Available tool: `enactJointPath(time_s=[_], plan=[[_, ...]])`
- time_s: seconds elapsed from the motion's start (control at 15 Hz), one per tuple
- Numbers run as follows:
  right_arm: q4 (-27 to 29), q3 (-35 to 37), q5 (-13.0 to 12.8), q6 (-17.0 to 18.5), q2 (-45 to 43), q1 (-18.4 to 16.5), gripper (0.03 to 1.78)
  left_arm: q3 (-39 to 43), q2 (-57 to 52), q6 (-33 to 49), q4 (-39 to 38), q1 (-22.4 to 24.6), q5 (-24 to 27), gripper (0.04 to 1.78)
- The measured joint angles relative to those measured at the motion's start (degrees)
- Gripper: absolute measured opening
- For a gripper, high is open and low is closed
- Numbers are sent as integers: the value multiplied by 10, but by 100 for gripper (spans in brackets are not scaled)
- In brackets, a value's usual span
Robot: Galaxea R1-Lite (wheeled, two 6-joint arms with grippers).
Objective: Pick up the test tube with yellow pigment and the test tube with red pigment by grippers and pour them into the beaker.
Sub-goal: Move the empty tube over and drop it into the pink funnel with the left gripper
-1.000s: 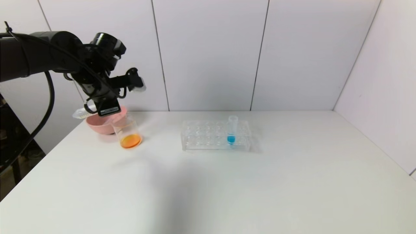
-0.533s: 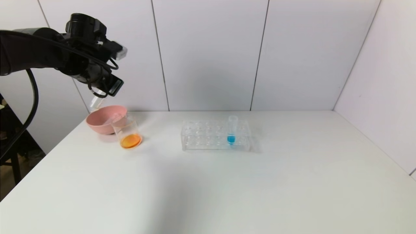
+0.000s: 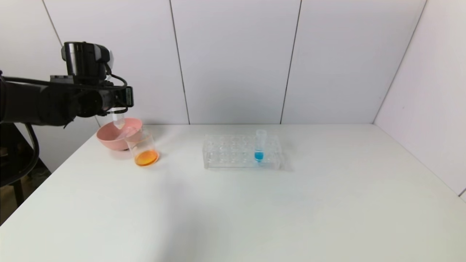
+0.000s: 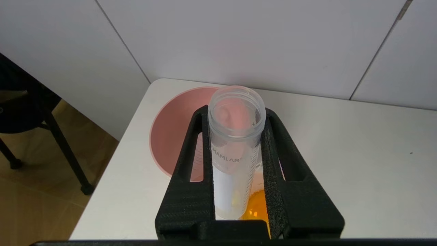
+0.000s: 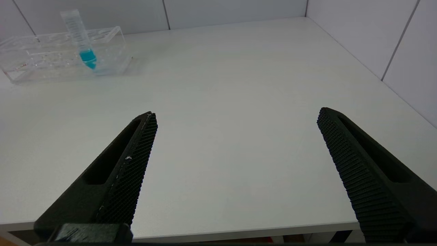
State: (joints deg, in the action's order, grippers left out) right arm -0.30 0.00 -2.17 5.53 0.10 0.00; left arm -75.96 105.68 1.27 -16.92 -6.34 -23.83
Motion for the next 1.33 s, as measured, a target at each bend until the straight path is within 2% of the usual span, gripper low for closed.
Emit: enactJointPath(time_s=[0.2,0.33,0.6,0.87,1.13,1.33], plan=[[0,0,0,0,0,0,171,145,-20,18,-202,3,-18,42],[0,0,0,0,0,0,171,190,-20,26,-300,9,-27,42],[0,0,0,0,0,0,171,192,20,20,-370,25,-27,42],[0,0,0,0,0,0,171,122,103,12,-381,47,-26,42],[0,0,0,0,0,0,171,5,190,-1,-334,81,-30,42],[0,0,0,0,0,0,171,-49,232,-1,-306,88,-30,42]])
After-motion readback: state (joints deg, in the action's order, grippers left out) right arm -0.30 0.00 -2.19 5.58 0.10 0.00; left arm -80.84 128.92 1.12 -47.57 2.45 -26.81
